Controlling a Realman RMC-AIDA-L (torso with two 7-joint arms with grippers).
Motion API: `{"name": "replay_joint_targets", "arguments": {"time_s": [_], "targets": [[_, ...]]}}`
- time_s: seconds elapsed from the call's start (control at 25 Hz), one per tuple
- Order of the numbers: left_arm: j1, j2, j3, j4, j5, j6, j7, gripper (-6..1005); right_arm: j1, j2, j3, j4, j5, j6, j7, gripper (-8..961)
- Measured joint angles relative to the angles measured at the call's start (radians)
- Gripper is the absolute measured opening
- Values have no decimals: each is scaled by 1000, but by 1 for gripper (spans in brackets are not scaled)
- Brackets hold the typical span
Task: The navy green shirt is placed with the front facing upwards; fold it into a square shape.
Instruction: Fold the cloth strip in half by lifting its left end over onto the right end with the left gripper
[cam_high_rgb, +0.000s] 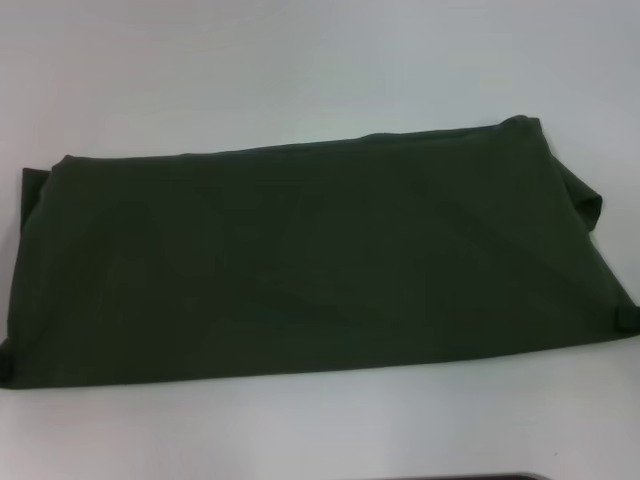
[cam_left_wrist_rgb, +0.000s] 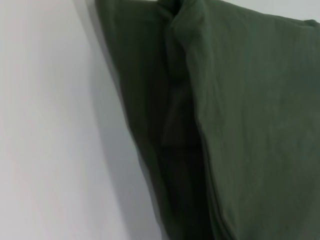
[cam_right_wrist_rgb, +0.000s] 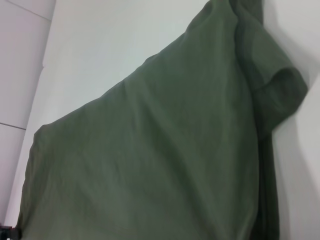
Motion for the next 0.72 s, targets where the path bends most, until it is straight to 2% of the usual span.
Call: {"name": "replay_joint_targets", "arguments": {"time_s": [0.72], "targets": [[2, -1, -11, -10, 41, 8, 27, 5, -23, 11, 12, 7, -36, 10, -7, 14]]}}
